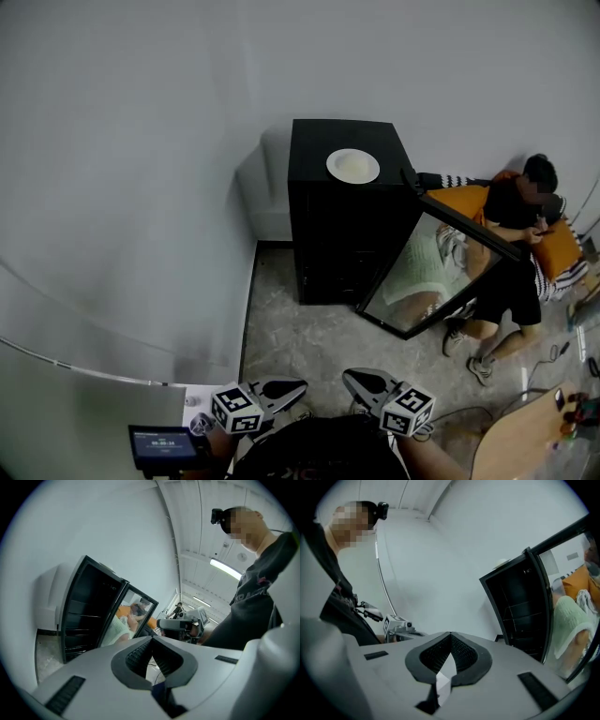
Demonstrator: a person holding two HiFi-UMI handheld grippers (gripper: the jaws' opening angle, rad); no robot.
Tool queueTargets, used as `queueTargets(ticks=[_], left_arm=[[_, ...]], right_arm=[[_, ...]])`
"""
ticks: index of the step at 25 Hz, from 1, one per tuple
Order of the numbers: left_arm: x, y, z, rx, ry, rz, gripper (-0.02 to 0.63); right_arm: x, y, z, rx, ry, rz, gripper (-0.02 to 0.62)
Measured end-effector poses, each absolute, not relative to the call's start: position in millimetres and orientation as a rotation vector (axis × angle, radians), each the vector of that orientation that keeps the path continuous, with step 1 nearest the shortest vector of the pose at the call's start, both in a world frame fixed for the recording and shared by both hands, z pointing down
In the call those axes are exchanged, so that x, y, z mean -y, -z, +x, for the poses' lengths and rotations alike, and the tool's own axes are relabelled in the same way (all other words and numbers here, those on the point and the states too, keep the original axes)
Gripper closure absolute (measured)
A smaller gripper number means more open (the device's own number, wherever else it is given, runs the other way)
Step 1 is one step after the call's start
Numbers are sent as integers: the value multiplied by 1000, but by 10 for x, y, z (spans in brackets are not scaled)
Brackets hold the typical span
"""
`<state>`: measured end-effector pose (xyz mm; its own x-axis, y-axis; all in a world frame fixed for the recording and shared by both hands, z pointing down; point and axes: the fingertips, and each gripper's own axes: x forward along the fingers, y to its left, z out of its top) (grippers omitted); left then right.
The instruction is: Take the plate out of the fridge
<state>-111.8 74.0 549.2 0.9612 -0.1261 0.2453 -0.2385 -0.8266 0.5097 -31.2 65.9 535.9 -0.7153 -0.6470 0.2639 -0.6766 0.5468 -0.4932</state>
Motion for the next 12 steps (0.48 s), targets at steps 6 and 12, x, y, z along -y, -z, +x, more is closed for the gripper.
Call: queueTargets(ticks=[6, 12], left_arm=[[-985, -5434, -745, 193, -288, 2551, 601], [-1198, -5416, -305, 194, -312, 2570, 601]], right_arm=[[-961, -5217, -345, 2773, -820, 1060, 588], [-1154, -5218, -16, 2760, -804, 1011, 588]])
